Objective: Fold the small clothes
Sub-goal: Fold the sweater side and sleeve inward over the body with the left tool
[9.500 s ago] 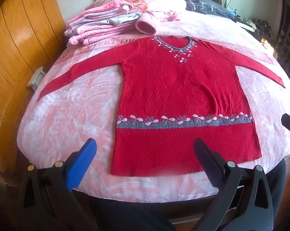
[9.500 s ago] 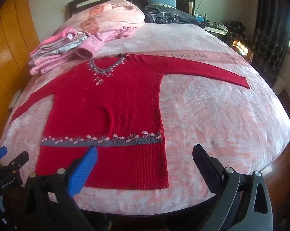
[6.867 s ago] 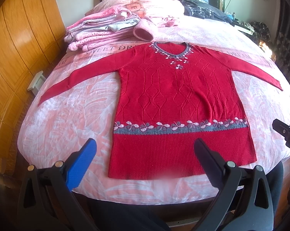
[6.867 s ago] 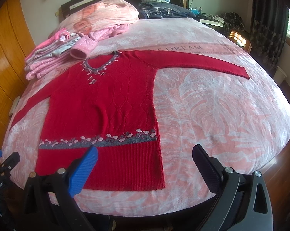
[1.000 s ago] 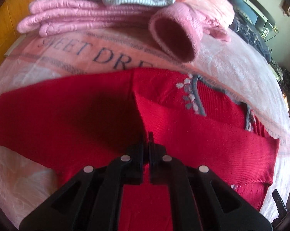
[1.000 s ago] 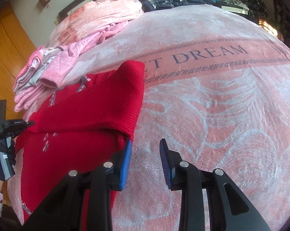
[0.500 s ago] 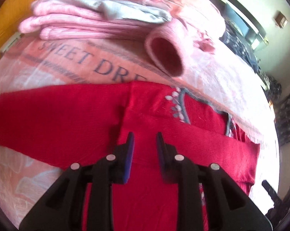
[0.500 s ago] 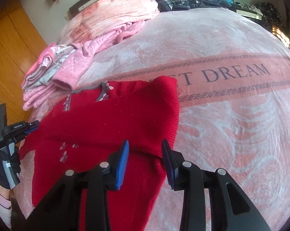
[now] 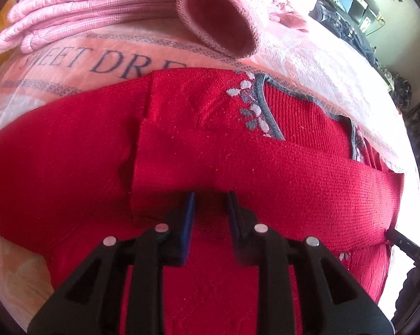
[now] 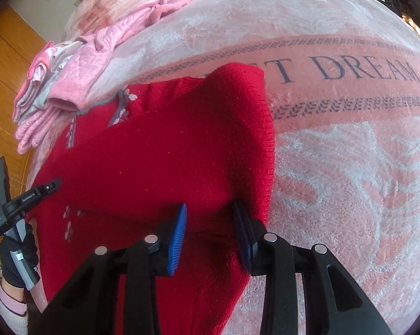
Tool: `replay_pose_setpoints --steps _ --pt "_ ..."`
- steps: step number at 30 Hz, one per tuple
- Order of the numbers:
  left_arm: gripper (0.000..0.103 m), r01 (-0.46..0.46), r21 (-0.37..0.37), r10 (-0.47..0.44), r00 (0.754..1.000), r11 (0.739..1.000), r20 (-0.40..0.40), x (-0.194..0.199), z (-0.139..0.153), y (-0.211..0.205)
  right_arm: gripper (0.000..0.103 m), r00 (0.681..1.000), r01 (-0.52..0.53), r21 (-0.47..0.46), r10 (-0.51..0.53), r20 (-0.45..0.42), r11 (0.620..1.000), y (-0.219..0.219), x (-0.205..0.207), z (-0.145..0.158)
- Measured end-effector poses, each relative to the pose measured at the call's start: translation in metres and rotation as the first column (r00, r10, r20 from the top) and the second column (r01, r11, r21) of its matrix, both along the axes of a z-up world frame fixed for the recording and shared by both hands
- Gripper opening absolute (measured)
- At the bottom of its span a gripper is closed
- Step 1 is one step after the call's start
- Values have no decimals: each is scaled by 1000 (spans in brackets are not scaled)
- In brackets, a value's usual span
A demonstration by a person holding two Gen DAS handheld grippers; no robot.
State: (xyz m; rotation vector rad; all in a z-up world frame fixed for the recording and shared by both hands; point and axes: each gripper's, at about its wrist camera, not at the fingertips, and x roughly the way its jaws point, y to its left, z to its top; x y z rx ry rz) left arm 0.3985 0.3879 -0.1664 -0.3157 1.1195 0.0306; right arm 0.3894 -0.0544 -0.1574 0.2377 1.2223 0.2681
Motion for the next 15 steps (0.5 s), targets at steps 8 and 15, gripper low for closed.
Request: replay_pose_setpoints --steps 8,15 --pt "26 -53 -85 52 999 995 -12 -16 14 21 42 1000 -1 35 0 31 999 3 -15 28" --pt "34 -174 -144 177 984 974 10 -111 22 117 46 987 -153 -12 154 38 988 38 -74 42"
